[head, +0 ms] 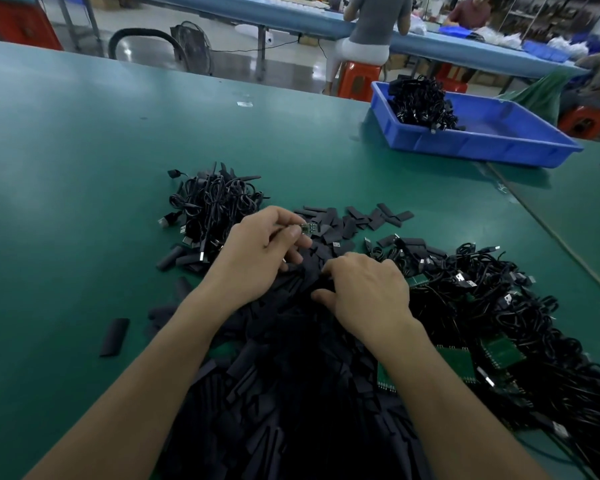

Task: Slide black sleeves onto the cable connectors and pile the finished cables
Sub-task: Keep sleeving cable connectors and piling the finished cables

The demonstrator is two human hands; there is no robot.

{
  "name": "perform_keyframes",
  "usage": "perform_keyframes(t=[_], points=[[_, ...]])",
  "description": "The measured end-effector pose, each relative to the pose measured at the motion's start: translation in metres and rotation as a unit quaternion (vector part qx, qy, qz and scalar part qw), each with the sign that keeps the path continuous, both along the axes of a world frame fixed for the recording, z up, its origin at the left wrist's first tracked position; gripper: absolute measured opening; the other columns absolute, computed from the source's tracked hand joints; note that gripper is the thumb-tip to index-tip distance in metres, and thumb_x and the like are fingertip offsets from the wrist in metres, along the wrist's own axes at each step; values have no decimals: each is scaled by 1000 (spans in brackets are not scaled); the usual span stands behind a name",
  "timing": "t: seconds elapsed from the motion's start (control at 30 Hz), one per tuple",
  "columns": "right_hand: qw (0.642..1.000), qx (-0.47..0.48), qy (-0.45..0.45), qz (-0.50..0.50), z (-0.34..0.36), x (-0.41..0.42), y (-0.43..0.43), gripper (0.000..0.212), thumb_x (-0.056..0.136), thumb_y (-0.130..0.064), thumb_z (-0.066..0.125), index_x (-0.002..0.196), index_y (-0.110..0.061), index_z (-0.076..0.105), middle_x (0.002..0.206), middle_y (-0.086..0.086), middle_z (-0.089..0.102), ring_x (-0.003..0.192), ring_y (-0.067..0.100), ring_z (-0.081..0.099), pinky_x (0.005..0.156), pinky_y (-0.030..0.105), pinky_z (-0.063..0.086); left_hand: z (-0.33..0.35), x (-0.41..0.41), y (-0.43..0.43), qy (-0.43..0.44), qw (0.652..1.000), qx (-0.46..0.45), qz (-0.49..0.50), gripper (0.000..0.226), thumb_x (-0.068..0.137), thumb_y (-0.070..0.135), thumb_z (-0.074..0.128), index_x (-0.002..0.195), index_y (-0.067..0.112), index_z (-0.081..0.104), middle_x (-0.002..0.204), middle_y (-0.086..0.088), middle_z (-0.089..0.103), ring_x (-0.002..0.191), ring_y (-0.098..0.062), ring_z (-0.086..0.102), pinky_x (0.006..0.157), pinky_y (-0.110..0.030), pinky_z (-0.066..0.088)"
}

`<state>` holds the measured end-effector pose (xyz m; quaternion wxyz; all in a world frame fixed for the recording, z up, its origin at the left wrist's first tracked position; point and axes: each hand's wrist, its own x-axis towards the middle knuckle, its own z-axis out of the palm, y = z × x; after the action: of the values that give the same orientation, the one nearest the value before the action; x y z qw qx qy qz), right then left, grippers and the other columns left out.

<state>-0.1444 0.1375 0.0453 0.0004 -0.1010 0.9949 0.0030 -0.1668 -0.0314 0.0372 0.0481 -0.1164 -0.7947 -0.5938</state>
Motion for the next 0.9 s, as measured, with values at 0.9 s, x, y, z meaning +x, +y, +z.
perform_keyframes(t=[0.9], points=[[915,-401,45,23,8,3,28,24,91,-21,73,114,-23,73,94,-24,66,88,-13,62,80,4,45,-4,3,-2,6,989,-148,21,17,98,28,63,86,38,70,68,9,71,60,0,67,62,-18,53]])
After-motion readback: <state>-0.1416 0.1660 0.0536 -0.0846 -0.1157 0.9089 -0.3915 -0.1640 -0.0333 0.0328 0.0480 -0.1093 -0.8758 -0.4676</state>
